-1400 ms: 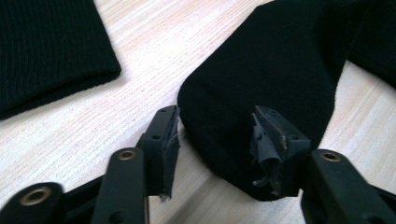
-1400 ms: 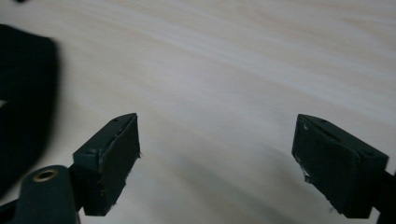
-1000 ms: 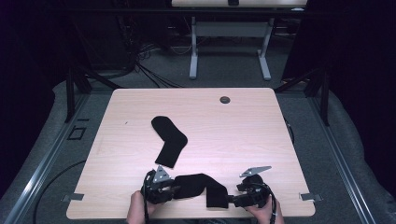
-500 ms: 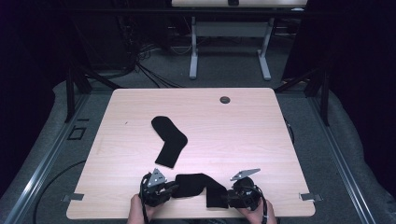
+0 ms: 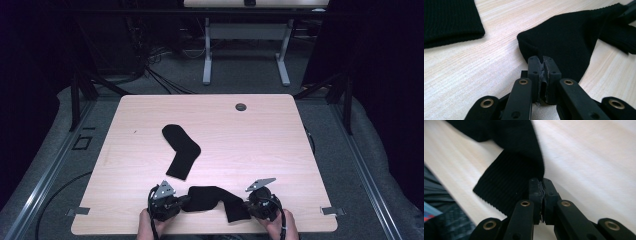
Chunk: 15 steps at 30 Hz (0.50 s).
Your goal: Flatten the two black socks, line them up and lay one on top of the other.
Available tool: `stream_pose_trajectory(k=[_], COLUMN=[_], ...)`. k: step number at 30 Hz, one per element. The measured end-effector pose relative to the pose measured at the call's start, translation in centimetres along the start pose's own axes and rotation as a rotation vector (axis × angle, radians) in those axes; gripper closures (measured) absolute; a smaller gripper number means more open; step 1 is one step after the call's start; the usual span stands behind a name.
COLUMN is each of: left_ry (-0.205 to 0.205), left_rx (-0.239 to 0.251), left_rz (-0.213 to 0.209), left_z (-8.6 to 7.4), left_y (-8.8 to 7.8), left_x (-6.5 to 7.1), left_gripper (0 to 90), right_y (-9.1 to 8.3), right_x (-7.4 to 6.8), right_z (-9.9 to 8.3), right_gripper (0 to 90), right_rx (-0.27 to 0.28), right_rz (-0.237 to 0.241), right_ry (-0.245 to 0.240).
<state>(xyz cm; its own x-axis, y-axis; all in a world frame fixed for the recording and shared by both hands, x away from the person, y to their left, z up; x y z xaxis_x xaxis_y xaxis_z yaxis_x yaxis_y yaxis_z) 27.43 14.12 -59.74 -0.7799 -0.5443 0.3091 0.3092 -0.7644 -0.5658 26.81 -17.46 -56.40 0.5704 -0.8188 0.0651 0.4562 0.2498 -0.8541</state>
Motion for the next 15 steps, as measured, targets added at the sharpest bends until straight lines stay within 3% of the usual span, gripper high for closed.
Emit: stream_pose_trajectory(k=[6,9,11,12,13,14,15], left_ry=[-0.021,-0.02,-0.027,-0.027,-0.028,-0.032,-0.035], left_rx=[0.003,0.002,0.007,0.005,0.006,0.003,0.009], left_rz=[-0.011,-0.011,-0.021,-0.023,-0.023,-0.027,-0.031], left_z=[0.0,0.0,0.0,0.0,0.0,0.0,0.0], left_y=[0.0,-0.1,0.0,-0.1,-0.1,-0.1,-0.1], left_x=[-0.2,-0.2,-0.2,-0.3,-0.3,-0.3,-0.4], left_gripper=[85.5,85.4,85.3,85.3,85.3,85.3,85.2], right_y=[-1.6,-2.6,-3.4,-3.6,-3.7,-3.7,-3.4], right_x=[1.0,0.0,-1.0,-1.5,-1.8,-2.1,-2.2], right_z=[2.0,3.5,4.3,4.5,4.6,4.5,4.3], right_gripper=[88.0,87.9,87.1,86.4,85.4,82.7,78.0], right_rx=[0.06,0.128,0.188,0.217,0.231,0.212,0.184], right_rz=[-0.208,-0.327,-0.38,-0.385,-0.355,-0.323,-0.277], right_ry=[-0.172,-0.31,-0.39,-0.409,-0.44,-0.452,-0.433])
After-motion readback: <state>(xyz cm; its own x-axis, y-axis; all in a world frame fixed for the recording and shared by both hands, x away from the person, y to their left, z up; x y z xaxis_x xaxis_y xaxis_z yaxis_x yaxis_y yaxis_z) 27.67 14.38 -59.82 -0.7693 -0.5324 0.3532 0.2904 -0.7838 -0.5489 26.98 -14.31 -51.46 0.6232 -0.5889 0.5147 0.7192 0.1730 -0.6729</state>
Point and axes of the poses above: each handheld gripper's, and its own axes: y roughly forward along the jaws, z roughly out of its top, x roughly to its right, the point moved 1 cm from there along y, roughly forward along the jaws, and after that the axes turned 11 degrees about -z, right-handed, at the moved point
